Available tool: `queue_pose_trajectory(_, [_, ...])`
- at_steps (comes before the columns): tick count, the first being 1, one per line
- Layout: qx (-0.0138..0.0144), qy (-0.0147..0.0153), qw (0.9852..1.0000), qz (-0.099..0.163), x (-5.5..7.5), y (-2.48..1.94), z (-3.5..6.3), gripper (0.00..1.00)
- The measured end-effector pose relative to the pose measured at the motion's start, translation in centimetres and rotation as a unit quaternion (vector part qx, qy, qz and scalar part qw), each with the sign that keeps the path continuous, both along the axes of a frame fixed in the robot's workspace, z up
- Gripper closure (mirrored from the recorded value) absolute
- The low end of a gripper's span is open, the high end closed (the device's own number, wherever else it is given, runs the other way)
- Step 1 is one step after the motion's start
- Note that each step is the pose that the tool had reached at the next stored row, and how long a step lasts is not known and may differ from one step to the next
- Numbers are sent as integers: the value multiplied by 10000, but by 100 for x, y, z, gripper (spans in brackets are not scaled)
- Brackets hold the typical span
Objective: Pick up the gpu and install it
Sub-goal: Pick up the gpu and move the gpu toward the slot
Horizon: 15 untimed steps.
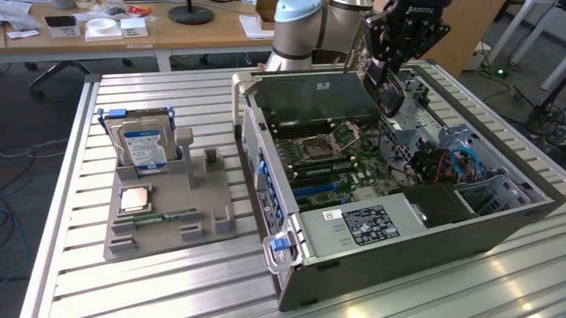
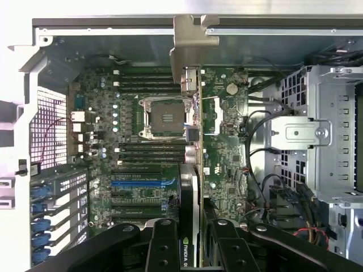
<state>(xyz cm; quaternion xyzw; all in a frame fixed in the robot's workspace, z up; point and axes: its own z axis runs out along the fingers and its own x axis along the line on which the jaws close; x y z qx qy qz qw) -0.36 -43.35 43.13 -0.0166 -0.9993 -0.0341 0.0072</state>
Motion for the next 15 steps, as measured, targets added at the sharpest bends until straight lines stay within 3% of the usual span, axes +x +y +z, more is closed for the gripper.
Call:
queue_pose_trajectory(9, [0,0,10000,0,60,0,0,74])
queue_pose_trajectory(13, [-1,-46,10000,3,61,0,-5,74])
queue_pose_trajectory(15, [0,-52,10000,3,69,0,-7,74])
